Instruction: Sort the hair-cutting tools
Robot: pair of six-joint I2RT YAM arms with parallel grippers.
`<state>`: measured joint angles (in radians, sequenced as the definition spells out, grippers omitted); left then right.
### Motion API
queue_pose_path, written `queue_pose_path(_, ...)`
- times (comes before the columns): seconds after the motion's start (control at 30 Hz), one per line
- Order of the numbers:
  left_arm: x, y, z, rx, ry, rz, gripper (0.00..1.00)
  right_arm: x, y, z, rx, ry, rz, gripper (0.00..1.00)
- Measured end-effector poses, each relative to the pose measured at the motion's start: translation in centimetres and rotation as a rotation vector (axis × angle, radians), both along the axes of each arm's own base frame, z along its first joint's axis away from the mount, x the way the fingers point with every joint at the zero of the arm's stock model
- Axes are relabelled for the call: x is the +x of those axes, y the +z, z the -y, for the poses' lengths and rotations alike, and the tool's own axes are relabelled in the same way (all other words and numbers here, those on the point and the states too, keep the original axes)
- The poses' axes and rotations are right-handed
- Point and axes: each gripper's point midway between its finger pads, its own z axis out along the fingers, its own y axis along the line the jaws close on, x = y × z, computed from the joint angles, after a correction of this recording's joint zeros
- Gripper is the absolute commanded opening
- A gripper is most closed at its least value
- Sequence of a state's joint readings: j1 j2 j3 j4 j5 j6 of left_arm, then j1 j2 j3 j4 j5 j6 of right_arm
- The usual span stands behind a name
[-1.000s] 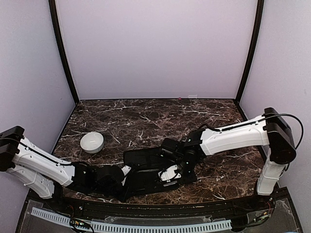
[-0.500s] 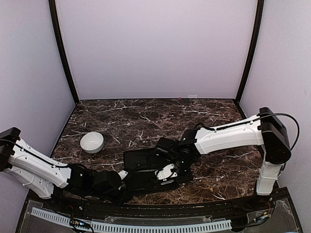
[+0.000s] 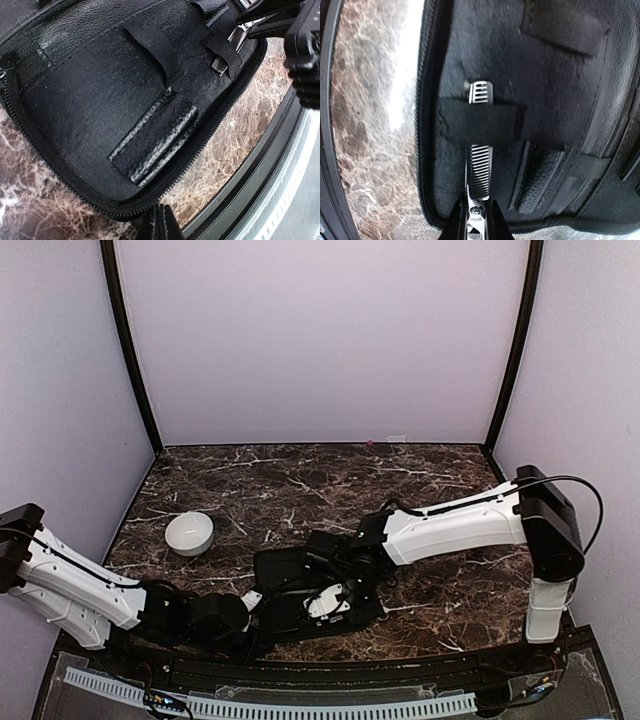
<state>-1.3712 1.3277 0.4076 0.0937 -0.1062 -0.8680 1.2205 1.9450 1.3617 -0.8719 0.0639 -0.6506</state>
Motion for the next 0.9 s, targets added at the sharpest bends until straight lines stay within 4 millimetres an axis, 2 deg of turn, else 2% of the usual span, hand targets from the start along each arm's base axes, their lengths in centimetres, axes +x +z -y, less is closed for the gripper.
queue_pose_path(0.2,0.1,0.0,0.3,-0.009,0.002,0.005,0.0,-0.2,-0.3,-0.7,0.014,0.014,-0.018,0.0)
queue_pose_path(0.6,0.2,0.0,0.5,-0.021,0.003,0.009,0.0,-0.6,-0.2,-3.8,0.085,0.04,-0.061,0.0)
queue_pose_path(0.77,0.2,0.0,0.5,-0.021,0.003,0.009,0.0,-0.9,-0.2,-4.4,0.091,0.044,-0.075,0.0)
queue_pose_path(0.9,0.2,0.0,0.5,-0.021,0.003,0.01,0.0,-1.1,-0.2,-4.6,0.092,0.033,-0.089,0.12)
